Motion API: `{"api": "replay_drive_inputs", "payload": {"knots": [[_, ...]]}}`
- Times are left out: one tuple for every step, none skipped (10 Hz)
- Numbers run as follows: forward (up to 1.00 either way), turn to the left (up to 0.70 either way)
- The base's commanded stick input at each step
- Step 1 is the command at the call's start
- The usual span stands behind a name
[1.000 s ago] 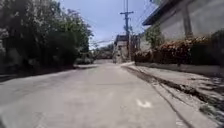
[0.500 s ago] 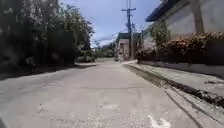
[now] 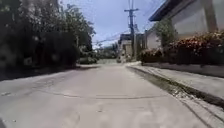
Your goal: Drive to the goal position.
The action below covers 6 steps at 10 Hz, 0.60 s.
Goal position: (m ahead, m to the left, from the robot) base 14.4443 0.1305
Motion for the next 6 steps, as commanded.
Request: {"api": "replay_drive_inputs", "payload": {"knots": [[1.0, -0.39], [1.0, -0.2], [1.0, 0.01], [1.0, 0.01], [1.0, 0.01], [1.0, 0.01]]}}
